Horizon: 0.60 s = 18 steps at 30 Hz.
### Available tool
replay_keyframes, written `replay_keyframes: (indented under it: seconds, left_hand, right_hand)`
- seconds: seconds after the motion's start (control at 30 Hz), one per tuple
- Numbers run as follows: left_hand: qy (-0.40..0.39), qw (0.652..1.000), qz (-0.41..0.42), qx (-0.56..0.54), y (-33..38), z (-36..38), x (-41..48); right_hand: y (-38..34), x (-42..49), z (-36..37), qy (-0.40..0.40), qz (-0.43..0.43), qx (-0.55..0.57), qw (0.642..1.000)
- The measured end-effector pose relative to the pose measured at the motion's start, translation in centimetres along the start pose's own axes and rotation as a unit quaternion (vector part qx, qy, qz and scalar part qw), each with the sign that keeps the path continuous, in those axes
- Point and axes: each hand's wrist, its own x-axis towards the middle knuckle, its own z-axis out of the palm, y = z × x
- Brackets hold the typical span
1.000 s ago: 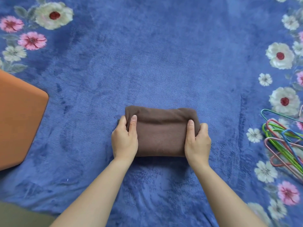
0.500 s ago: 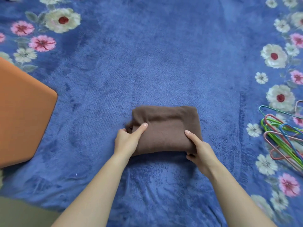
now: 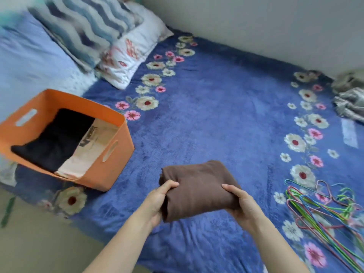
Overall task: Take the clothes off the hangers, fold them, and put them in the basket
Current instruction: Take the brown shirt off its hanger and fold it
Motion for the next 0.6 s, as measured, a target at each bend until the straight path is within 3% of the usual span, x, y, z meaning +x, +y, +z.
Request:
replay_keyframes:
  seconds: [0.2,0.33,0.47,0.6]
  left_hand:
    - [-0.04,0.988,0.134,-0.066,6.0,-2.2,-9.4]
    - [-0.049,0.97,0.218,-0.095,10.6,-4.9,-12.7]
    - [-0.066,0.956,0.252,-0.133,15.7,-8.7,-12.3]
    - [-0.07,0.966,0.219,-0.121,21.1,-14.5,-9.4]
  right_hand:
    - [-4.4,-8.0,7.9,-0.118,-0.062,-0.007,0.991]
    - [-5.9,-10.5,14.0,-0.196,-0.103,0.055,0.974]
    - [-4.6,-10.6,22.2,-0.22,-0.11,0.157,0.956]
    - [-2.4,-8.4,32.6,-0.226,-0.08,0.135,0.961]
